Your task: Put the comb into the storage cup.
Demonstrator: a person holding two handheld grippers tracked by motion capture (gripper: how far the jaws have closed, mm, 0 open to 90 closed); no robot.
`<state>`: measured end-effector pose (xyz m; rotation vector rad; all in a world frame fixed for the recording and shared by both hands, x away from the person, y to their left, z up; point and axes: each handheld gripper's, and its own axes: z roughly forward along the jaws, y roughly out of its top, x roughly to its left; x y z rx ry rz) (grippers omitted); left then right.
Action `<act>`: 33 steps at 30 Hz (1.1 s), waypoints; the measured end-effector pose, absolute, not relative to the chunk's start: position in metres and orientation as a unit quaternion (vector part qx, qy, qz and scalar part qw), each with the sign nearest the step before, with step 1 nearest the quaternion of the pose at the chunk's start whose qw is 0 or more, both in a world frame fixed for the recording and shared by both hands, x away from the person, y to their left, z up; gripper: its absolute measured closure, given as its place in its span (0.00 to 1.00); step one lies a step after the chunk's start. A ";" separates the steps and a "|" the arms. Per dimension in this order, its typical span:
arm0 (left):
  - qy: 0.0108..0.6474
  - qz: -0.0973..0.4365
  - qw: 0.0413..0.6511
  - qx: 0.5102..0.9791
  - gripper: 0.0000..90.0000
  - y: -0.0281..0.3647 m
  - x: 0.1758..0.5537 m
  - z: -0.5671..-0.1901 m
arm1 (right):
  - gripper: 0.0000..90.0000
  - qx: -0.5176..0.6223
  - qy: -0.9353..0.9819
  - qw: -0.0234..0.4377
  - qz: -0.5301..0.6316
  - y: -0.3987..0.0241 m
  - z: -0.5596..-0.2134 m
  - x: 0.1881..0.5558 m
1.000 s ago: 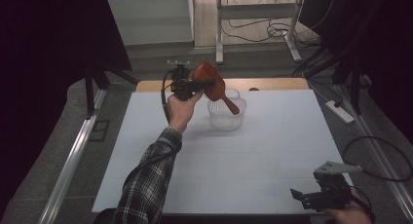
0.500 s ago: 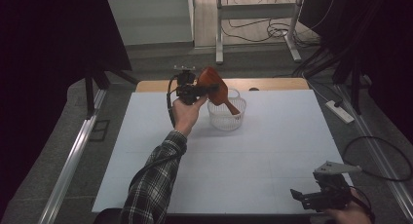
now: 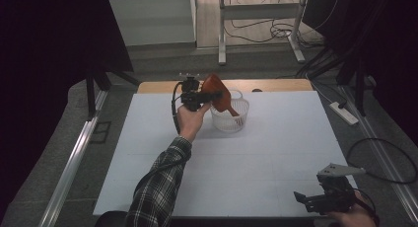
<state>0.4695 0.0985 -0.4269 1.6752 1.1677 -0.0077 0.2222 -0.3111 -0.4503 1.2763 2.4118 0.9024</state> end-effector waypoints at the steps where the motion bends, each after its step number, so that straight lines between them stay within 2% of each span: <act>1: 0.488 -0.003 0.521 0.700 0.59 0.098 0.469 -0.428 | 0.01 0.440 0.832 0.133 0.311 -0.311 -0.450 0.222; 16: 0.502 -0.007 0.524 0.687 0.58 0.100 0.468 -0.440 | 0.01 0.439 0.835 0.131 0.305 -0.310 -0.451 0.222; 33: 0.524 -0.026 0.527 0.668 0.50 0.110 0.471 -0.452 | 0.01 0.436 0.839 0.131 0.298 -0.308 -0.452 0.224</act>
